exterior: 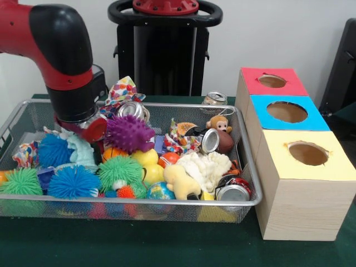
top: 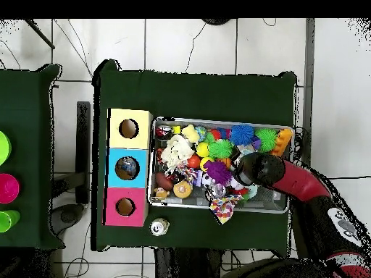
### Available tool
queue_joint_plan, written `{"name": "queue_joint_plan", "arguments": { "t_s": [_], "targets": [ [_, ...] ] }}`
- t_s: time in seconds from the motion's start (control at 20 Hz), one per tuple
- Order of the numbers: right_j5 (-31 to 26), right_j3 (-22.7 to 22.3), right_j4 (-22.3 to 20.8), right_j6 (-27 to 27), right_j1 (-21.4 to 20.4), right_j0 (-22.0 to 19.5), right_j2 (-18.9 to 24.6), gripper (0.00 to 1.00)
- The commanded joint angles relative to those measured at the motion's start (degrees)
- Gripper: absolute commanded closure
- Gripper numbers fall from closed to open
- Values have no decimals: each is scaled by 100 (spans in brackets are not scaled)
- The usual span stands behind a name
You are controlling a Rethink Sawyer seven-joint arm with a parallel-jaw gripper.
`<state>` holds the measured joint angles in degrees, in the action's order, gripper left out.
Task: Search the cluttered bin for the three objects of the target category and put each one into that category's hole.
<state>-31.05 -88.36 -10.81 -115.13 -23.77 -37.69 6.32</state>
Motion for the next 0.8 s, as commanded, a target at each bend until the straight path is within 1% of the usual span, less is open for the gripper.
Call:
{"name": "queue_joint_plan", "arguments": {
  "t_s": [0.05, 0.35, 0.6, 0.8],
  "targets": [
    [510, -974, 614, -1305, 530, 383, 578, 0],
    [476, -995, 883, -1180, 532, 461, 503, 0],
    [451, -1142, 1107, -1264, 359, 628, 388, 0],
    [498, -1213, 1325, -1322, 328, 726, 373, 0]
  ]
}}
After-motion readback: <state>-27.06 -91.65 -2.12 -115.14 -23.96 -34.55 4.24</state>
